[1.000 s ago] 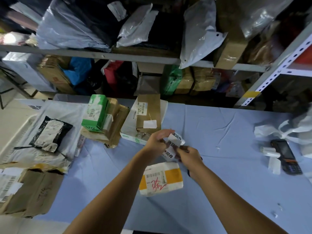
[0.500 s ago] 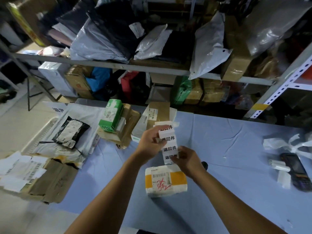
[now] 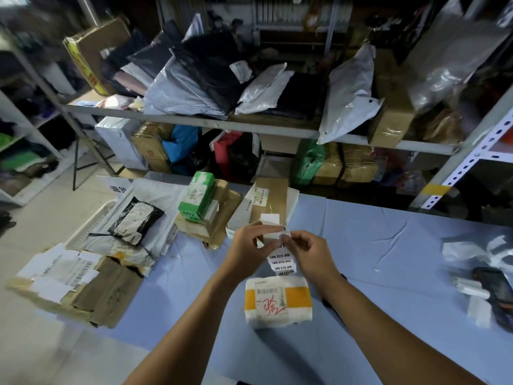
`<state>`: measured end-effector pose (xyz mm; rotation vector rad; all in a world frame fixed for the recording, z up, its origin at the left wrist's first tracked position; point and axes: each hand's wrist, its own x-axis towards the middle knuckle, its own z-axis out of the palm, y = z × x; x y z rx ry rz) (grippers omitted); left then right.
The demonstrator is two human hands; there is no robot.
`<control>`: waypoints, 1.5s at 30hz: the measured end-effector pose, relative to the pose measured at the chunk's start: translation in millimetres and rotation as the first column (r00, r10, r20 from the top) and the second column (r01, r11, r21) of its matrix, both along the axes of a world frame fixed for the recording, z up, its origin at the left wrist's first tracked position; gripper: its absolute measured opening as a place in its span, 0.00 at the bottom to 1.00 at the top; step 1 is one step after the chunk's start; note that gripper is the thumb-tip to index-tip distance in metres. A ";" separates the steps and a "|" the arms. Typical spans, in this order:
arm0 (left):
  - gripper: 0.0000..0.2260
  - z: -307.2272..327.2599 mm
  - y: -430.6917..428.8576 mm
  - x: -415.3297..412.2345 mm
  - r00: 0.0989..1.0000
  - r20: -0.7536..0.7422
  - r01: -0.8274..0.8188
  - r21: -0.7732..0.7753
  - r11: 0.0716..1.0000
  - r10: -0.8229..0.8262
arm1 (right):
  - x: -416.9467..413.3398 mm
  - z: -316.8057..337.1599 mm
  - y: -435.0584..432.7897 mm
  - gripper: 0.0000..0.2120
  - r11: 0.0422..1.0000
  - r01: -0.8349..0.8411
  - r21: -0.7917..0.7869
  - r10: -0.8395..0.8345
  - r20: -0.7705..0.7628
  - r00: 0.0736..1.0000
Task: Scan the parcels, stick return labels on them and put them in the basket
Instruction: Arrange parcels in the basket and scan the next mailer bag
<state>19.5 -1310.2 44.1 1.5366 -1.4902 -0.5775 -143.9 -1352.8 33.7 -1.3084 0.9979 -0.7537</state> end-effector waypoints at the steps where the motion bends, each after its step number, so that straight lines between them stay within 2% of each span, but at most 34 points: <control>1: 0.11 -0.8 2.1 -0.8 1.000 0.002 -0.020 -0.017 1.000 0.020 | 0.1 0.7 1.7 0.10 1.000 -0.009 0.000 0.009 -0.009 1.000; 5: 0.10 -3.3 9.7 -5.8 0.997 -0.005 -0.079 -0.043 0.996 0.079 | -0.4 0.3 7.1 0.08 1.000 -0.016 -0.027 0.015 -0.046 0.999; 11: 0.09 0.0 16.8 -13.4 0.993 -0.008 -0.121 -0.061 0.991 0.121 | -1.7 3.5 9.9 0.15 0.993 -0.016 -0.113 0.005 -0.092 0.996; 14: 0.09 2.0 19.0 -16.2 0.985 0.108 -0.122 -0.093 0.988 0.132 | -1.6 2.5 10.2 0.13 0.998 0.008 -0.058 -0.011 -0.045 0.999; 16: 0.09 1.5 19.9 -17.0 0.963 0.193 -0.159 -0.150 0.976 0.187 | -2.1 1.4 9.7 0.08 1.000 0.019 0.001 -0.019 -0.013 1.000; 18: 0.08 1.0 19.4 -16.0 0.930 0.263 -0.198 -0.231 0.953 0.257 | -3.2 1.3 9.3 0.08 0.999 0.010 0.031 -0.010 0.004 1.000; 21: 0.05 0.3 16.0 -15.7 0.874 0.408 -0.144 -0.300 0.943 0.263 | -4.2 4.4 9.6 0.09 0.999 0.001 0.035 -0.002 0.032 0.999; 24: 0.04 0.4 13.8 -15.0 0.825 0.522 -0.076 -0.278 0.958 0.217 | -5.5 6.5 8.4 0.08 0.999 0.021 0.030 -0.021 0.005 1.000; 27: 0.06 3.0 12.2 -12.9 0.843 0.511 -0.063 -0.217 0.974 0.169 | -8.1 7.1 5.8 0.08 1.000 -0.007 0.018 0.008 -0.031 0.999; 30: 0.11 5.3 9.2 -12.7 0.890 0.434 -0.073 -0.165 0.984 0.139 | -9.9 7.9 3.9 0.07 0.998 -0.026 -0.056 0.021 -0.081 0.997; 33: 0.12 7.8 6.3 -12.3 0.919 0.370 -0.096 -0.129 0.987 0.138 | -9.0 9.3 3.7 0.08 0.994 -0.043 -0.102 0.030 -0.123 0.992; 39: 0.10 11.7 3.5 -5.6 0.920 0.388 -0.020 -0.093 0.995 0.055 | -9.2 15.9 2.2 0.12 0.976 -0.104 -0.192 0.063 -0.208 0.976; 42: 0.05 14.6 0.9 -3.2 0.909 0.416 0.003 -0.074 0.997 0.028 | -10.4 16.8 0.3 0.15 0.968 -0.151 -0.202 0.102 -0.235 0.967; 45: 0.08 18.6 -1.0 -5.0 0.902 0.431 0.003 -0.056 0.998 0.022 | -9.2 17.7 -1.0 0.17 0.954 -0.165 -0.249 0.098 -0.263 0.960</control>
